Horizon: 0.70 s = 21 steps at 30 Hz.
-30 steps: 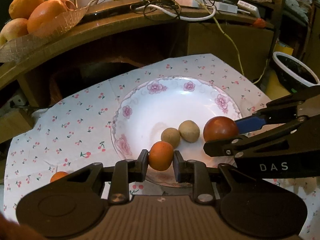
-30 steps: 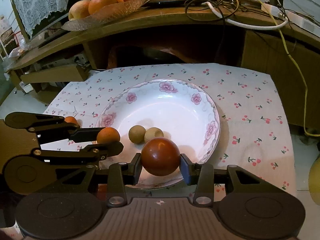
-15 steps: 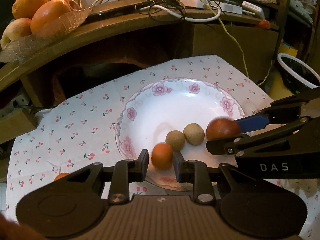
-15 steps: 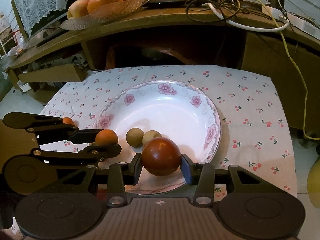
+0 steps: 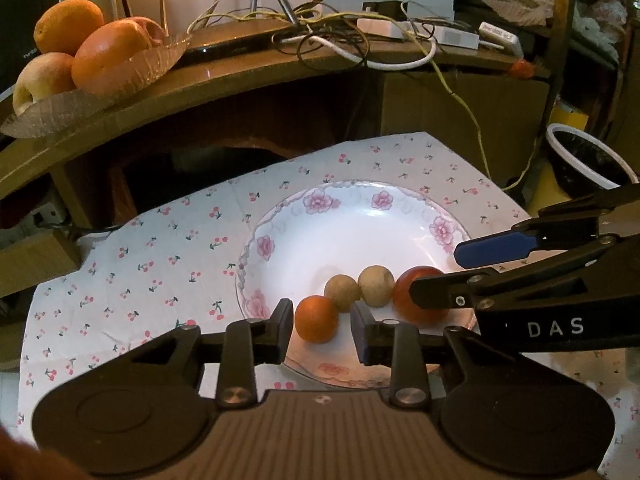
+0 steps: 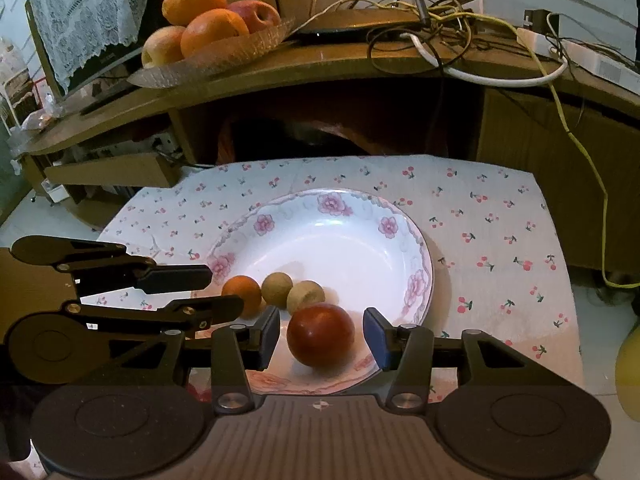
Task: Organize fruits
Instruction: 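Carry the orange in the left tool into the plate and open while the right tool releases the tomato there, then move the left tool toward another orange while the right tool moves toward a small red tomato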
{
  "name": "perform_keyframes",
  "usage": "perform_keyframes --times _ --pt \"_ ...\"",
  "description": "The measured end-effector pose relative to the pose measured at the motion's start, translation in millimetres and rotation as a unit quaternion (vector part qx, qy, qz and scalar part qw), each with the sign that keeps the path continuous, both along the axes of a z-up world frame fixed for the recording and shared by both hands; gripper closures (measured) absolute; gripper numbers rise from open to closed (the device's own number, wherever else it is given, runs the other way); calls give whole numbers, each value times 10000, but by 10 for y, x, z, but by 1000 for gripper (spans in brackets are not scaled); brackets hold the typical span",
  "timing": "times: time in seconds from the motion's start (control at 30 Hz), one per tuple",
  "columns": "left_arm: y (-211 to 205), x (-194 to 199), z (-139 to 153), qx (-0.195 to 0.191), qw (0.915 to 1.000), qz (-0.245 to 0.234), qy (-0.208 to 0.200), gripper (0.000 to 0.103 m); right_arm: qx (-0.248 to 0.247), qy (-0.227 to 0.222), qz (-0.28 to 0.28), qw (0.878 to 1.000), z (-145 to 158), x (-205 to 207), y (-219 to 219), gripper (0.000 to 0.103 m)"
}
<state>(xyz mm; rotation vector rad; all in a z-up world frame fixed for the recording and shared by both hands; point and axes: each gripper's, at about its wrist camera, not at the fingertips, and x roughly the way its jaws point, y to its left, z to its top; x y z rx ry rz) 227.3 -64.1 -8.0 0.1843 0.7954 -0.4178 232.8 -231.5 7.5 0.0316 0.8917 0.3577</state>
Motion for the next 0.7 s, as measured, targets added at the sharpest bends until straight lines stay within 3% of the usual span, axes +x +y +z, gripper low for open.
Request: perform_keyframes --times 0.7 --pt "322 -514 80 133 9989 -433 114 62 88 279 746 9968 3 -387 193 54"
